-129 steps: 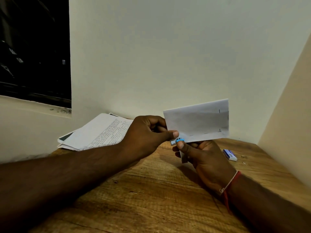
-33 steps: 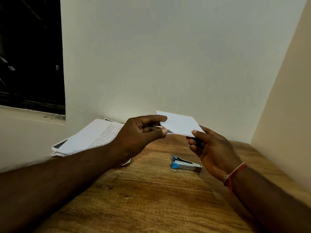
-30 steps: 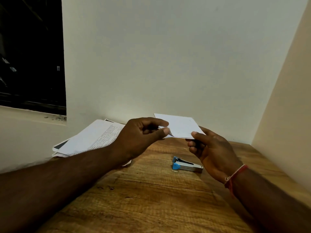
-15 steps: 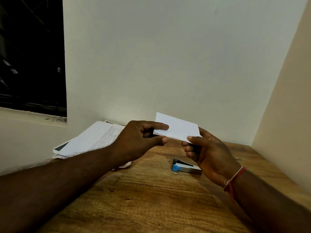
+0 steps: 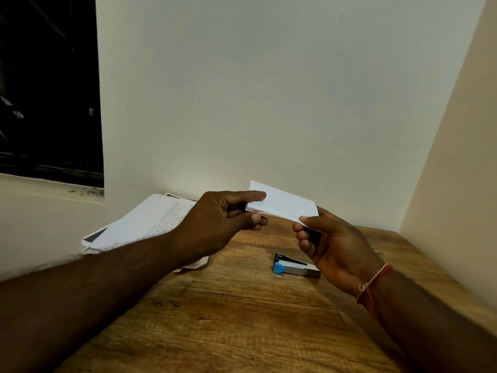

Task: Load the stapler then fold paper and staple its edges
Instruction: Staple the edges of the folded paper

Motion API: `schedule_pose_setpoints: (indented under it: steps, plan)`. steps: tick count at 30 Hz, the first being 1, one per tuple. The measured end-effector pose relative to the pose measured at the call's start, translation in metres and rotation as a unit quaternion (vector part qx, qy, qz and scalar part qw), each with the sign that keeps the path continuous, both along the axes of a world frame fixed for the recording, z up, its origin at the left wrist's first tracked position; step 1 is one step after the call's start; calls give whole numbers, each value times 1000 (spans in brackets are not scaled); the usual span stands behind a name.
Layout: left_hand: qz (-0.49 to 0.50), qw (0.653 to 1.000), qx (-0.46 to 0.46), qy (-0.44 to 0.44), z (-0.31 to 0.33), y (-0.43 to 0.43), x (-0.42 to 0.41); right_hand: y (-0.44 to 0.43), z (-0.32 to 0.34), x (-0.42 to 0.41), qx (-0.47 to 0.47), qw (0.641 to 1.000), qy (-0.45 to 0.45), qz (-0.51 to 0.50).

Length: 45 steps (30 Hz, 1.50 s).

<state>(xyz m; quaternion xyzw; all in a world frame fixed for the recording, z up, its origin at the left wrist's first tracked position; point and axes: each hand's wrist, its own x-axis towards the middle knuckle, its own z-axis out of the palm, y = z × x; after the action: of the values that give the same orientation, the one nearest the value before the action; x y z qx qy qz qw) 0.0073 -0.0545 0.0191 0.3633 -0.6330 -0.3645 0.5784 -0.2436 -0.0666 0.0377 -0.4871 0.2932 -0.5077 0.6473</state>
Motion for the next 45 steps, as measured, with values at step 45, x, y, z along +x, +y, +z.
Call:
schedule_pose_setpoints:
  steps: [45]
  plan:
    - [-44, 997, -42, -55, 9, 3, 4, -8, 0, -6, 66, 997, -6, 49]
